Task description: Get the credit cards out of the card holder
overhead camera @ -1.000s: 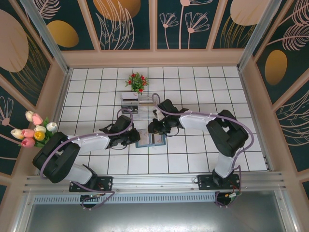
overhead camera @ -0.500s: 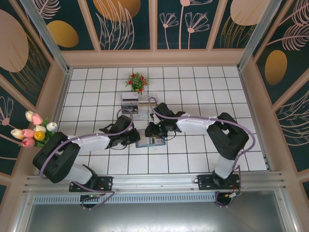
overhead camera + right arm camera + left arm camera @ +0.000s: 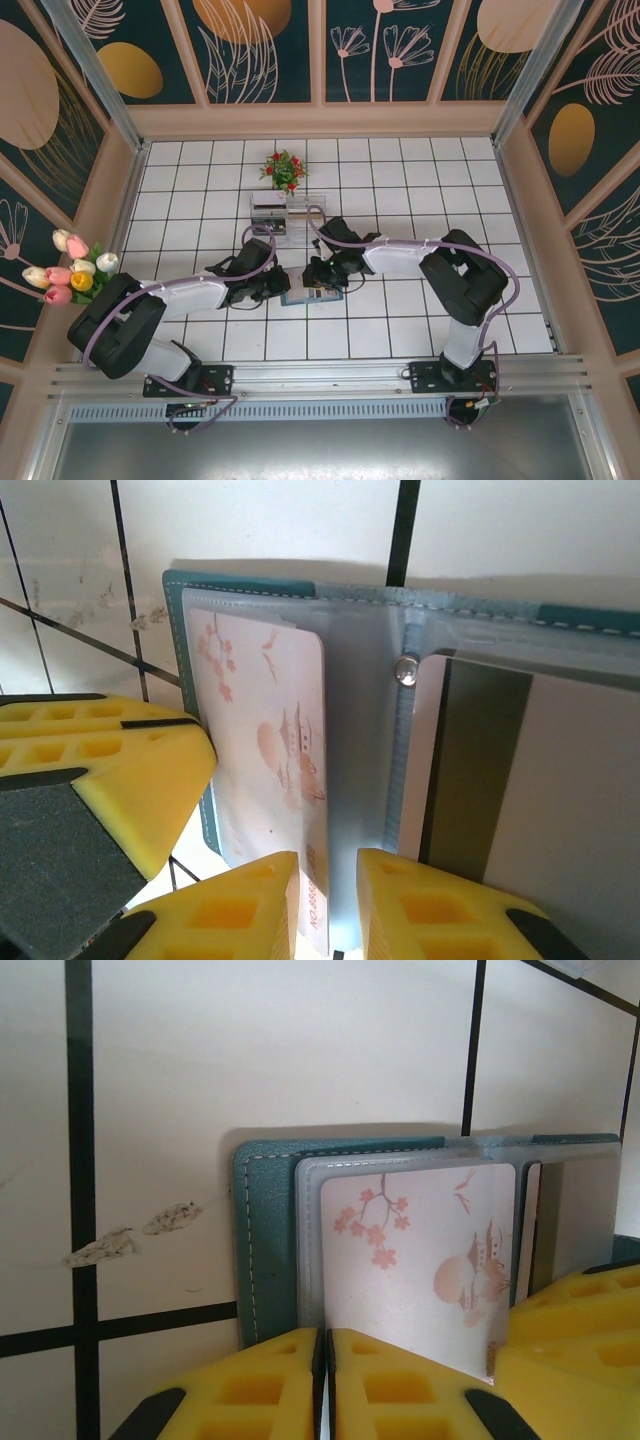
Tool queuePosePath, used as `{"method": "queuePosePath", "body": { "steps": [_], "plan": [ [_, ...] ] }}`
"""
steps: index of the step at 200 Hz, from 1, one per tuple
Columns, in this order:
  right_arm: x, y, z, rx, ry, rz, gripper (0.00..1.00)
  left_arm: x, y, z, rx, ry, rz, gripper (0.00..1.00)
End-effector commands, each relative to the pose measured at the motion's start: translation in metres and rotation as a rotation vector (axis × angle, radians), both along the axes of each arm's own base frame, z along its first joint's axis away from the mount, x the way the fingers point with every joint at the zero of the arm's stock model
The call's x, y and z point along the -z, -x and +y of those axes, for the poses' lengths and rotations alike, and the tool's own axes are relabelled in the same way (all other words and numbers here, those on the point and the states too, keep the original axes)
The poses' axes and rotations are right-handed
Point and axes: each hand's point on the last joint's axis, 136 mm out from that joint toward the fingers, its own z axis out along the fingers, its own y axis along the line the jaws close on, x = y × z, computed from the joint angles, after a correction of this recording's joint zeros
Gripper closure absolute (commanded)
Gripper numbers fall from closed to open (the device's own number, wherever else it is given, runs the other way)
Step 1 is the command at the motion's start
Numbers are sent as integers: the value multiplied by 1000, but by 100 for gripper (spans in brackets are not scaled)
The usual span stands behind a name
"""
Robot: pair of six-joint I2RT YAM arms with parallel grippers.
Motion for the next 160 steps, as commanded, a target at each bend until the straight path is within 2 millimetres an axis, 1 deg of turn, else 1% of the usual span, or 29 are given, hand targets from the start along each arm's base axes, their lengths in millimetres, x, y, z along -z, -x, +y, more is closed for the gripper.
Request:
{"method": "queuePosePath", "body": {
  "steps": [1,28,57,89,136,160],
  "plan": [
    [6,7,1,-37,-33,25,77,31,24,26,-9,-115,98,87],
    [5,8,5,-58,-55,29,79,32,25,26,-11,-113,101,87],
    [6,8,5,-59,-58,29,85,31,25,25,-17,-102,101,87],
    [4,7,0,-49,-48,21,90,31,26,27,-24,-108,101,87],
    [1,8,-14,-30,-40,28,90,34,28,29,-31,-110,107,86],
    [0,12,-16,-35,-45,35,90,35,28,29,-30,-112,108,86]
  ]
}}
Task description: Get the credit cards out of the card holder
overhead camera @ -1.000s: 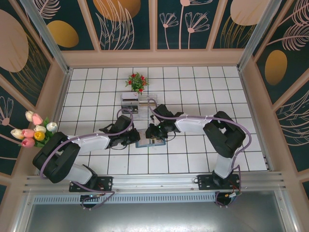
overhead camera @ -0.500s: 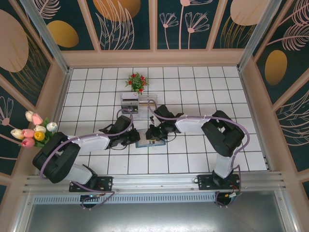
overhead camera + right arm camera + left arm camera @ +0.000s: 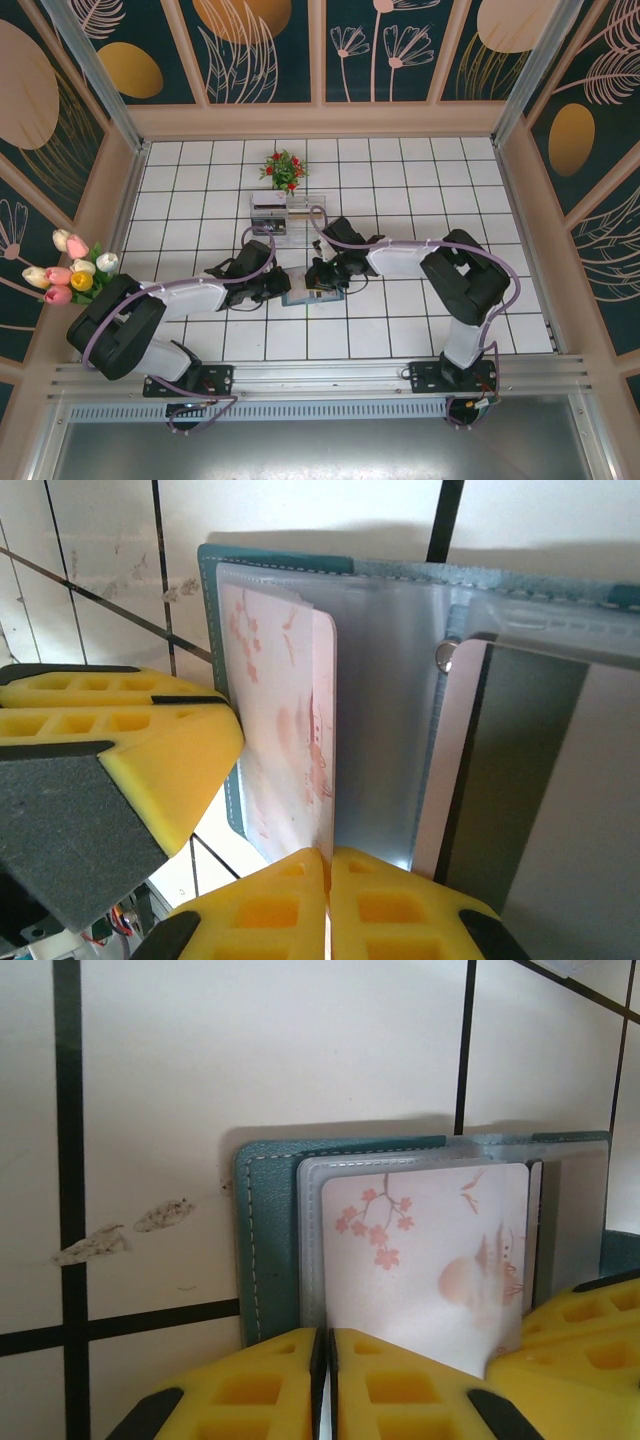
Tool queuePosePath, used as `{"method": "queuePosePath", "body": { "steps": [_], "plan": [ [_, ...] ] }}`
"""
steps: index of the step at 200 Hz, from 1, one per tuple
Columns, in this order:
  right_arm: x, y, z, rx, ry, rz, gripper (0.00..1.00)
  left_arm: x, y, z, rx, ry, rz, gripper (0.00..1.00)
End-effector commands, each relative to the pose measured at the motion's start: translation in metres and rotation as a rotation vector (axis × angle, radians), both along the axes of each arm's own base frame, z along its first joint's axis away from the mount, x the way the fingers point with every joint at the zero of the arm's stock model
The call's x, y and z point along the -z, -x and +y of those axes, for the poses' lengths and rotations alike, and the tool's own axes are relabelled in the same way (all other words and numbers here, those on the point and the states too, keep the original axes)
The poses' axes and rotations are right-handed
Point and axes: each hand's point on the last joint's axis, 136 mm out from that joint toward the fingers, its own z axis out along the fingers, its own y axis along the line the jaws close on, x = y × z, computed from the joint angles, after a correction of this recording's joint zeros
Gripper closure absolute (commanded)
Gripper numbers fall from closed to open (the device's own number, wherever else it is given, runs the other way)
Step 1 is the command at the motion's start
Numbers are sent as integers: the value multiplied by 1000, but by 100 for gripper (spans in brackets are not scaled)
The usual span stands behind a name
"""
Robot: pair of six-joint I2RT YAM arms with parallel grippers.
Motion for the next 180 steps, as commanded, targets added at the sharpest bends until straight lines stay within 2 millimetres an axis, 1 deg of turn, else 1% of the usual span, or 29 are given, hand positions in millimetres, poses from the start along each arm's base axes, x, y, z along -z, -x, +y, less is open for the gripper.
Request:
{"method": "queuePosePath", "body": {
  "steps": [1,55,95,109,135,148,165,180],
  "plan": [
    [3,7,-16,1,31,18,90,34,27,30,-29,-129,119,86],
    [5,11,-21,1,41,31,90,33,26,29,-26,-134,116,86],
    [0,11,-22,7,33,30,91,27,22,23,-12,-118,106,86],
    [-2,10,-23,12,33,25,91,19,17,19,-8,-101,87,86],
    [-1,7,-20,12,27,26,91,-8,5,3,14,-22,24,86],
    [0,7,-18,11,22,32,91,-20,3,-6,35,30,6,88],
    [1,5,-16,12,17,33,91,-28,3,-17,53,98,5,92],
    [2,5,-15,12,17,33,91,-30,3,-23,61,128,7,95]
  ]
}}
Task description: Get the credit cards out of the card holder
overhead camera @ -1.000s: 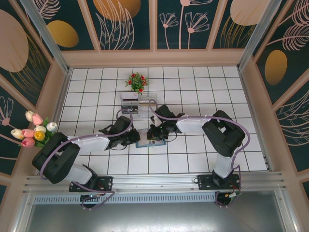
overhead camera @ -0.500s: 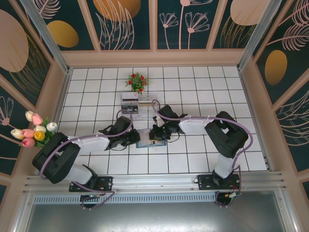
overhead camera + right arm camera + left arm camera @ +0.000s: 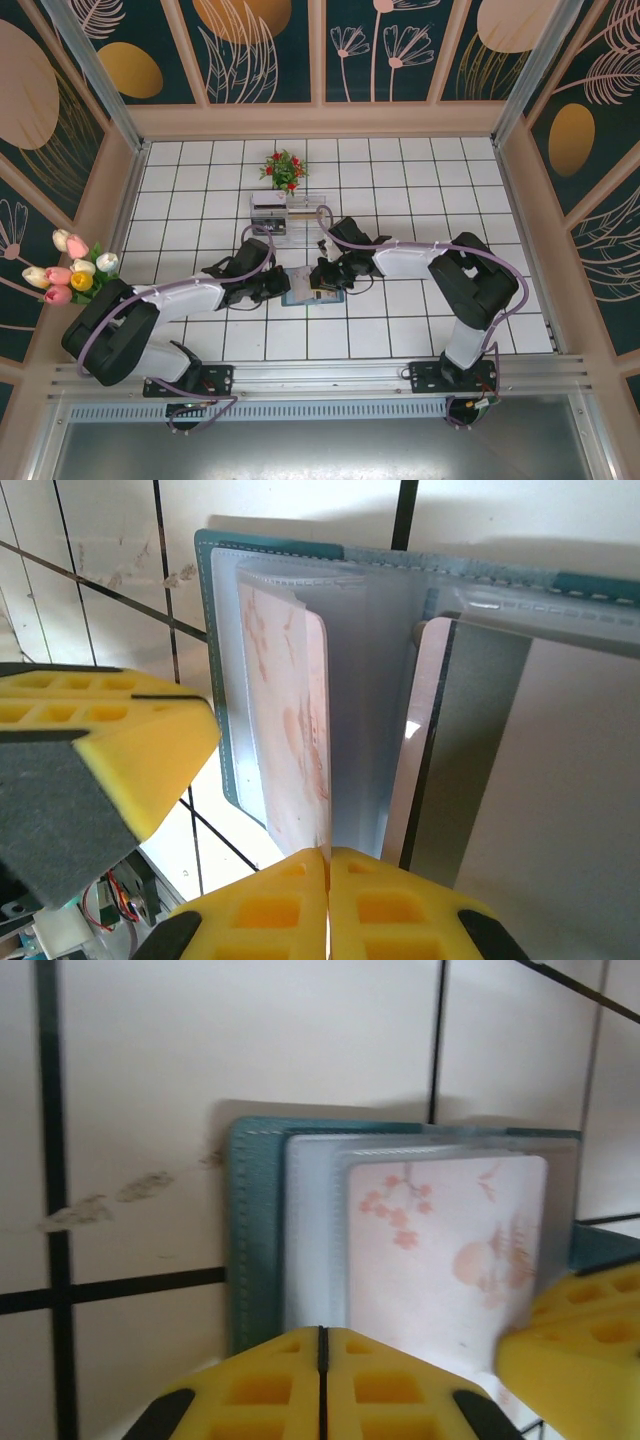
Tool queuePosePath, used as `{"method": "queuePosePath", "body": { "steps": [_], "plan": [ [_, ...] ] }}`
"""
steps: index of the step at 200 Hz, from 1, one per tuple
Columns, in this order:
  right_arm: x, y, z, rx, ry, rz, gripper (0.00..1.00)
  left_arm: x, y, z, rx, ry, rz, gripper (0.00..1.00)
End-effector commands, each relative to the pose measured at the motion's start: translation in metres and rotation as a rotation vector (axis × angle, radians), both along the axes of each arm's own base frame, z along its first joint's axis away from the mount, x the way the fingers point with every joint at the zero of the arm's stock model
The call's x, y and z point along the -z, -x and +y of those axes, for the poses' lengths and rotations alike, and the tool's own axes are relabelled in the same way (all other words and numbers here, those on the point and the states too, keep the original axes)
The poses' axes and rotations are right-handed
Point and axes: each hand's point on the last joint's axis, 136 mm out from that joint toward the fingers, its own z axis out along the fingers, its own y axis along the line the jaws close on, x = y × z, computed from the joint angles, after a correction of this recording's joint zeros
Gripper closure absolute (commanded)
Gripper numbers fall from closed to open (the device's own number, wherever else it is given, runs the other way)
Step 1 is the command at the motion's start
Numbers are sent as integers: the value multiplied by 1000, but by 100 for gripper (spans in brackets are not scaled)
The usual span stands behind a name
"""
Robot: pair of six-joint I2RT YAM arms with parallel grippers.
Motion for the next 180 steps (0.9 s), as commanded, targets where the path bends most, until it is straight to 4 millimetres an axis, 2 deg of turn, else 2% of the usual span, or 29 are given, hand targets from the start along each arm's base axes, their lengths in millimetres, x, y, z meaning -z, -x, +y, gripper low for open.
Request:
{"method": "queuePosePath", "body": {
  "steps": [1,23,47,102,131,180],
  "plan": [
    [7,2,-5,-1,24,26,91,-17,-3,-16,34,88,-12,95],
    [9,3,-5,-1,25,28,91,-9,-4,-17,36,74,7,100],
    [9,3,-5,-2,27,30,91,4,-2,-16,37,49,41,100],
    [7,2,-7,-2,35,26,91,27,5,8,-2,-86,80,100],
    [1,1,-9,-4,28,16,91,32,9,19,-12,-141,88,100],
    [-4,0,-14,-3,19,14,91,42,13,25,-18,-174,117,100]
  ]
}}
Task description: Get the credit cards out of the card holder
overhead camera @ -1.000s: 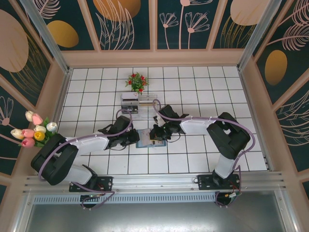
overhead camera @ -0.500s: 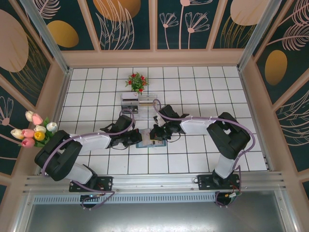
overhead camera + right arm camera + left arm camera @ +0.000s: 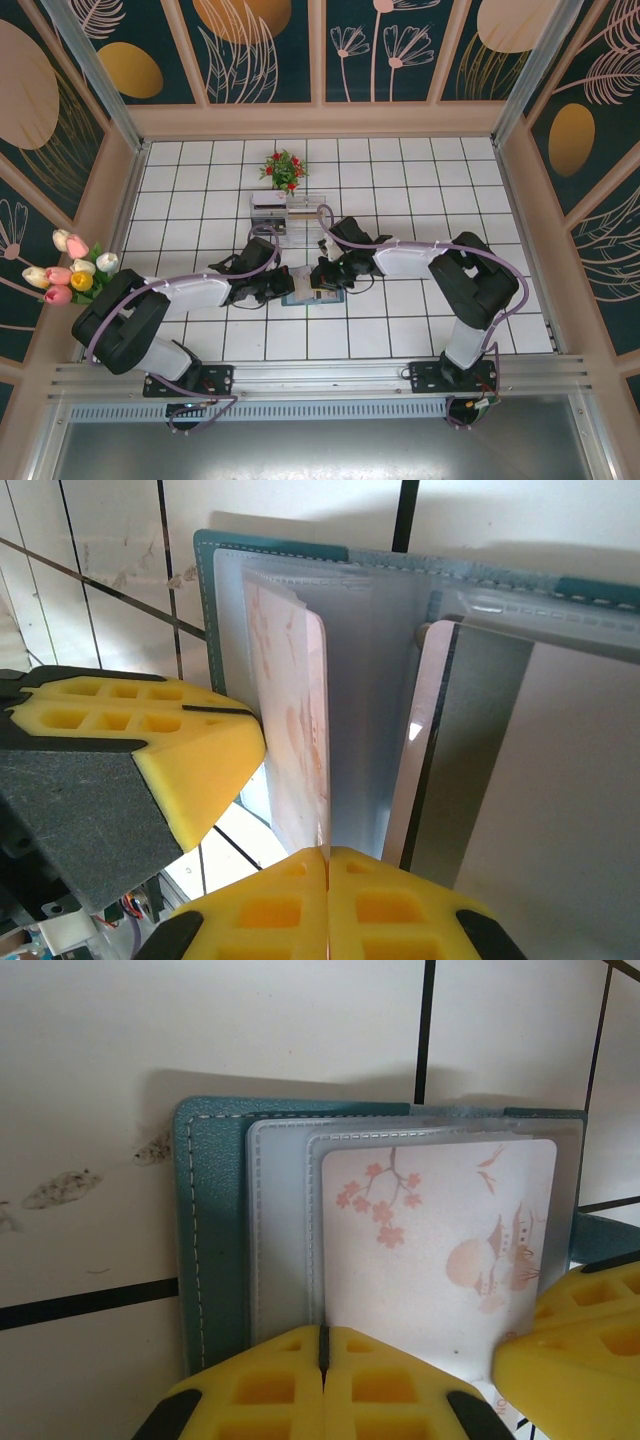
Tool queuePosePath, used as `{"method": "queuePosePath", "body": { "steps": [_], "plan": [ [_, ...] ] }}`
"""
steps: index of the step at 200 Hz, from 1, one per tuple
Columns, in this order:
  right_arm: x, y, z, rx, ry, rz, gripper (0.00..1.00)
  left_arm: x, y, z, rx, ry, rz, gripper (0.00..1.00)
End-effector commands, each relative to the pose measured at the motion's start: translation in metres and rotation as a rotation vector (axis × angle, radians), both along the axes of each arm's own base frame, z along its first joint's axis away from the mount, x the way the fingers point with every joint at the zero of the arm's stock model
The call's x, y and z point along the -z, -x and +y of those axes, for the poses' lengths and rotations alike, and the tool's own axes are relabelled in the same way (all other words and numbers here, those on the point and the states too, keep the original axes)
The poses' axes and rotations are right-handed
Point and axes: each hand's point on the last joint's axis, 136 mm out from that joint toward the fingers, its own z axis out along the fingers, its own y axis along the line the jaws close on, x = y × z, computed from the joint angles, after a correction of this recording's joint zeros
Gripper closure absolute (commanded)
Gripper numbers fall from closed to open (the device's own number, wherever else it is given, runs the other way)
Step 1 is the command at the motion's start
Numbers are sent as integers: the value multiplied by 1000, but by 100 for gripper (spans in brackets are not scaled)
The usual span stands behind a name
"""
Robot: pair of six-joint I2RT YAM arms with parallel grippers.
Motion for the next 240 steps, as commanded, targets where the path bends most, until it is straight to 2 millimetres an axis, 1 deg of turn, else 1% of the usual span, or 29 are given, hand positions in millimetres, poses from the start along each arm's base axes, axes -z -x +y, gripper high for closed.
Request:
{"method": "queuePosePath", "body": {
  "steps": [1,41,96,124,143,174,193,205,216,231,240],
  "plan": [
    [-3,2,-13,-1,26,11,91,31,13,33,-39,-170,72,100],
    [-3,4,-21,2,28,10,92,32,13,34,-40,-175,71,100],
    [-9,5,-22,-12,7,0,92,31,12,32,-36,-168,68,100],
    [-15,4,-24,-3,-6,-9,93,24,8,26,-28,-143,54,100],
    [-19,3,-29,8,-15,-17,93,14,3,19,-19,-113,35,100],
    [-28,4,-39,20,-42,-39,94,-8,-10,4,-19,-41,-9,100],
    [-37,2,-46,31,-74,-65,94,-28,-19,-8,-11,16,-46,89],
    [-46,-1,-48,44,-116,-83,94,-44,-26,-16,-11,55,-72,85],
    [-58,-4,-48,56,-166,-102,94,-60,-31,-22,-9,88,-98,78],
    [-76,-11,-47,73,-236,-136,94,-86,-40,-29,-11,133,-143,74],
    [-87,-13,-45,80,-279,-151,94,-102,-44,-32,-13,159,-170,69]
  ]
}}
